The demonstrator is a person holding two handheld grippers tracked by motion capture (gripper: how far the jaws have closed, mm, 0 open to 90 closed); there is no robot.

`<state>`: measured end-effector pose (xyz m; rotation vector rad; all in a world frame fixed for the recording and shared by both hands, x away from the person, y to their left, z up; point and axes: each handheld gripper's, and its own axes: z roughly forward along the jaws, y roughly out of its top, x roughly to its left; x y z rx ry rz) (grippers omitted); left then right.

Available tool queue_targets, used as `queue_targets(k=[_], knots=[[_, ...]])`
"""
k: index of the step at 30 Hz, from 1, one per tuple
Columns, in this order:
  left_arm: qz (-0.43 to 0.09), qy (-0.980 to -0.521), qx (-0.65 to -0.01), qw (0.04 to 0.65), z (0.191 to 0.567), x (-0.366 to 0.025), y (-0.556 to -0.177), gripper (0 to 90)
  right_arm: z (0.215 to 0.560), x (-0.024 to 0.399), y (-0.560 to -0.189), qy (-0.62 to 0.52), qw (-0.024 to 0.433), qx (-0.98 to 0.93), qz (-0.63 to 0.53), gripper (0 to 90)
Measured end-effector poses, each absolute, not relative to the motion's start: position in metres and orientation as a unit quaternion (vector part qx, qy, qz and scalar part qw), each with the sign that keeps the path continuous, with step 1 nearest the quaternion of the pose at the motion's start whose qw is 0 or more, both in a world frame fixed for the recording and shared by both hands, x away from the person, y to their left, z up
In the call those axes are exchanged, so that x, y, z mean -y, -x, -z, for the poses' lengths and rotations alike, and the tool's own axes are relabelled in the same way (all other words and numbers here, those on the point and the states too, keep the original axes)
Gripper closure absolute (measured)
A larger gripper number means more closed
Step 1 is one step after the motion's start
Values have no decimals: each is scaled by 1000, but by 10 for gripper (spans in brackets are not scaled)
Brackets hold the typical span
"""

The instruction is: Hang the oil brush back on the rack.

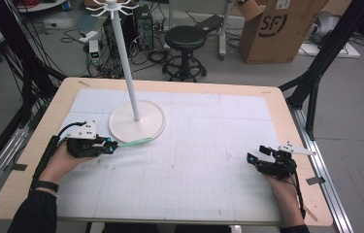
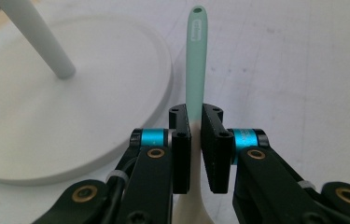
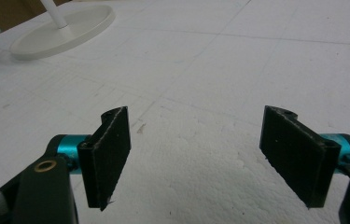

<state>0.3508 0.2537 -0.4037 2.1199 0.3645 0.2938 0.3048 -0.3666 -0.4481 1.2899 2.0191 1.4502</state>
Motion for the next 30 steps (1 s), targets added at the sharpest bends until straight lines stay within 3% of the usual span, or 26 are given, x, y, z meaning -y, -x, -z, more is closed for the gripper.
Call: queue_targets(k=[12, 30], knots=[[-135, -790, -197, 565, 368, -282, -333, 827, 448, 367, -305, -455, 169, -710, -510, 242], [-219, -740, -241, 589, 296, -305, -317, 826, 448, 367, -305, -455, 170, -710, -510, 244]])
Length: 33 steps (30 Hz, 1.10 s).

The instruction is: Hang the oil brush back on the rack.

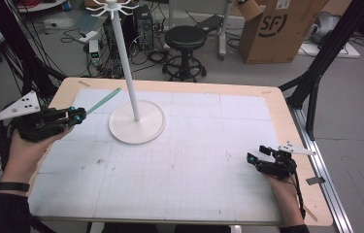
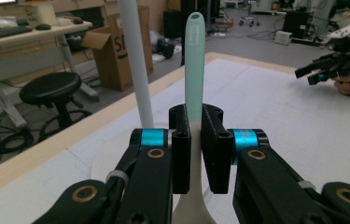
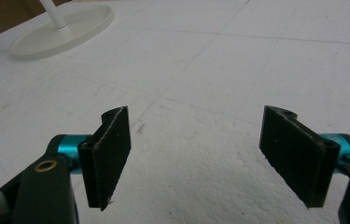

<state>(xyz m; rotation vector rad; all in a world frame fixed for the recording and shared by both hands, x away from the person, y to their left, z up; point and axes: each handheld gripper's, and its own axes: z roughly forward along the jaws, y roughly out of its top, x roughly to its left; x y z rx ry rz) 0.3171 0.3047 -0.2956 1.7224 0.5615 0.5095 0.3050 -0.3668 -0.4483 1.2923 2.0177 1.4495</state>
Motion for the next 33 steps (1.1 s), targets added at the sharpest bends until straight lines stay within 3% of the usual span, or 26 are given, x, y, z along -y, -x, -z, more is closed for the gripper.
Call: queue_targets(k=[33], knots=[[-253, -716, -264, 595, 204, -318, -322, 827, 448, 366, -305, -457, 167, -710, -510, 244]])
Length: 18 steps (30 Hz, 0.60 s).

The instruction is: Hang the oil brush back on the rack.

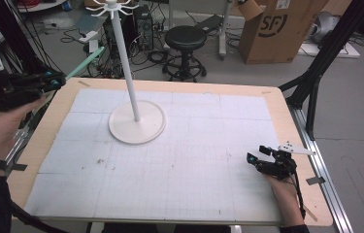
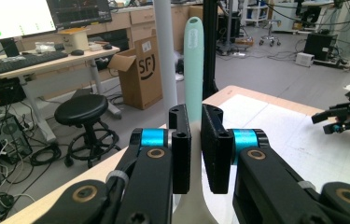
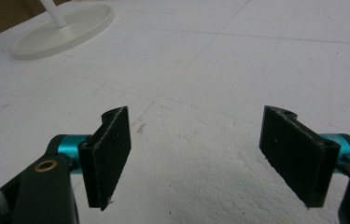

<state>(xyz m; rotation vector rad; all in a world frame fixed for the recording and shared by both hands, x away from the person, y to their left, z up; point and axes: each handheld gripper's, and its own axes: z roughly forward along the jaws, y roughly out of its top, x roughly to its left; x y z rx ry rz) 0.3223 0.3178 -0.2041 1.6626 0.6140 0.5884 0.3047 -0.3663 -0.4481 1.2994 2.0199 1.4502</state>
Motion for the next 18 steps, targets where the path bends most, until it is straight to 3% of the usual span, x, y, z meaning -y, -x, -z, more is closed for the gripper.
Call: queue_targets(k=[18], knots=[[-257, -720, -259, 590, 165, -322, -332, 827, 448, 366, -305, -456, 167, -710, -510, 244]])
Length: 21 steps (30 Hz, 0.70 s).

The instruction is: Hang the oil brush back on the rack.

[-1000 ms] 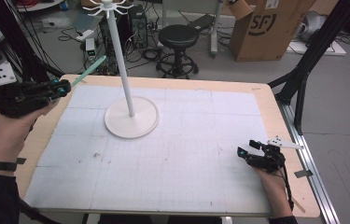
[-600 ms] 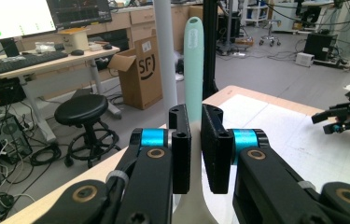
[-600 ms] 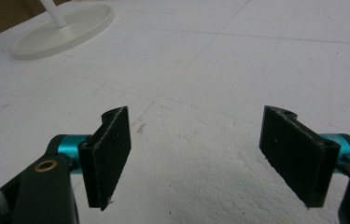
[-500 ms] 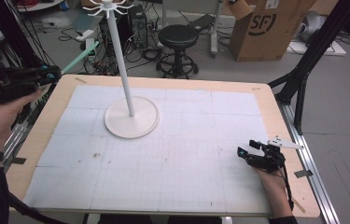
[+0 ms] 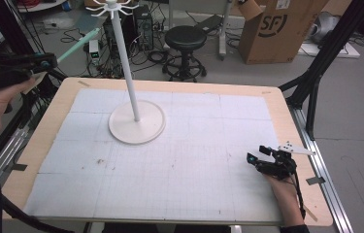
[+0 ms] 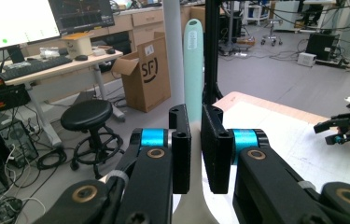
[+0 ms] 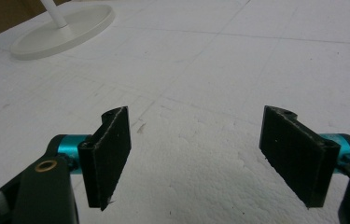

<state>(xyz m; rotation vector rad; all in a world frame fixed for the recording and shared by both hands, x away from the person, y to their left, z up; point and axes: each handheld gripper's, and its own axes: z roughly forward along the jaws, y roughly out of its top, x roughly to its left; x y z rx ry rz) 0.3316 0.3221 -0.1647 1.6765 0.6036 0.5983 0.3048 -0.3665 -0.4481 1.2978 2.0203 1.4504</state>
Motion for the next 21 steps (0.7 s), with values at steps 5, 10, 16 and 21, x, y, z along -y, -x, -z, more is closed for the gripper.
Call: queue_targets(k=[5, 10, 16, 21], knots=[[-258, -720, -260, 589, 159, -323, -334, 827, 448, 366, -305, -456, 168, -709, -510, 244], [-262, -715, -262, 593, 154, -326, -333, 827, 448, 366, -305, -456, 167, -710, -510, 243], [-266, -708, -263, 599, 148, -330, -332, 828, 448, 366, -305, -456, 167, -710, -510, 244], [-266, -703, -265, 604, 145, -330, -335, 828, 448, 366, -305, -456, 167, -710, -511, 244]])
